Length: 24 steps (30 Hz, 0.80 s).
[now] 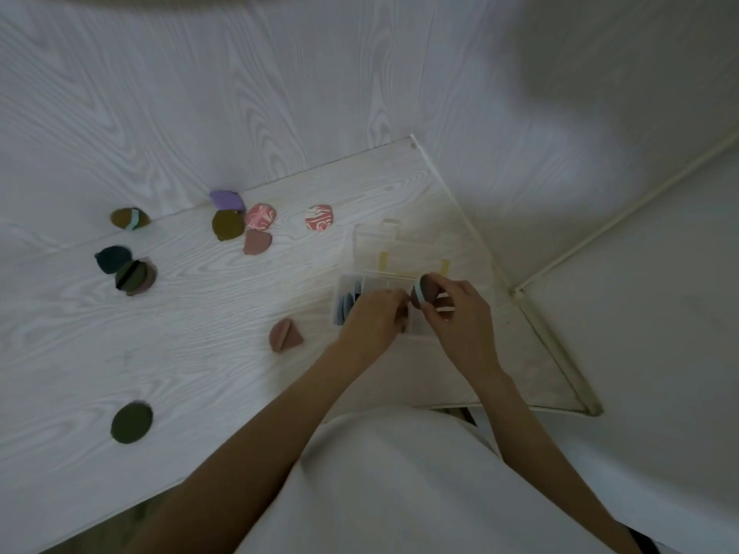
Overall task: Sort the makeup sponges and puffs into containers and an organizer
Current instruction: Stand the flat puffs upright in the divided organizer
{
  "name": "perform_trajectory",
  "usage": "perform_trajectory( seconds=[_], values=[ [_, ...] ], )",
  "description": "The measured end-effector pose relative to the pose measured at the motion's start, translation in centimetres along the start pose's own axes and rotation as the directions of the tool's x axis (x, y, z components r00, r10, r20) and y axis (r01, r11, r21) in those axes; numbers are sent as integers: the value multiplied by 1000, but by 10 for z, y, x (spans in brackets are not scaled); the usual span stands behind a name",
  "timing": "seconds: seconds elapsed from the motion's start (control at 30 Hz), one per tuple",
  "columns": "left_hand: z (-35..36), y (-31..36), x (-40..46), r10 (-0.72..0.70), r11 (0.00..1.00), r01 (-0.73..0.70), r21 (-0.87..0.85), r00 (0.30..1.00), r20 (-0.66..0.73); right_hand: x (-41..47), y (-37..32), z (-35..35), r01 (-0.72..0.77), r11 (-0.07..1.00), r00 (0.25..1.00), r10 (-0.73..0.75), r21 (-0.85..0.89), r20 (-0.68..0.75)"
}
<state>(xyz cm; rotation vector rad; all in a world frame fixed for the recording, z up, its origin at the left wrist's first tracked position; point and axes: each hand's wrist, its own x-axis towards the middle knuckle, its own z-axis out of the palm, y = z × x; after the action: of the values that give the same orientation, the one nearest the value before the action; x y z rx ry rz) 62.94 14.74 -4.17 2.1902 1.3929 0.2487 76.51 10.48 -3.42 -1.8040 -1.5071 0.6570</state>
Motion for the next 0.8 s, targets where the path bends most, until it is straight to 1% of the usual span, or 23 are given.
perform_trajectory(
  seconds=[0.07,0.13,0.23,0.3,0.37,0.5,0.6,0.63,0.7,0.73,0.8],
  values=[
    [1,-2,-2,52,998,-51,32,998,-23,1,-1,2,11,1000,1000,-11,0,-2],
    [3,-7,-3,115,989,-107,105,991,-71,2,-3,2,20,1000,1000,-20,-19,-19],
    [2,-23,-5,135,983,-102,151,965,-225,4,-5,2,33,998,999,-35,-50,-33],
    [-3,-35,-9,126,984,-87,156,956,-264,5,-7,5,51,995,998,-53,-85,-16],
    [-5,-46,-13,141,980,-101,173,961,-237,5,-10,11,56,984,998,-54,-170,22],
    [-4,-55,-15,160,977,-131,168,971,-178,11,-15,25,96,921,987,-40,-378,153],
    [-2,-55,-15,166,979,-137,154,967,-194,13,-17,34,227,829,973,-167,-511,160],
    [-2,-55,-14,171,979,-142,147,964,-202,13,-16,35,246,809,969,-182,-534,170],
    [0,-54,-12,183,978,-156,140,960,-212,13,-15,37,234,817,967,-136,-527,217],
    [0,-54,-12,190,976,-162,143,958,-214,13,-13,38,217,825,969,-117,-522,218],
    [1,-55,-11,192,976,-165,142,959,-206,13,-9,38,179,802,979,-86,-570,186]
  ],
)
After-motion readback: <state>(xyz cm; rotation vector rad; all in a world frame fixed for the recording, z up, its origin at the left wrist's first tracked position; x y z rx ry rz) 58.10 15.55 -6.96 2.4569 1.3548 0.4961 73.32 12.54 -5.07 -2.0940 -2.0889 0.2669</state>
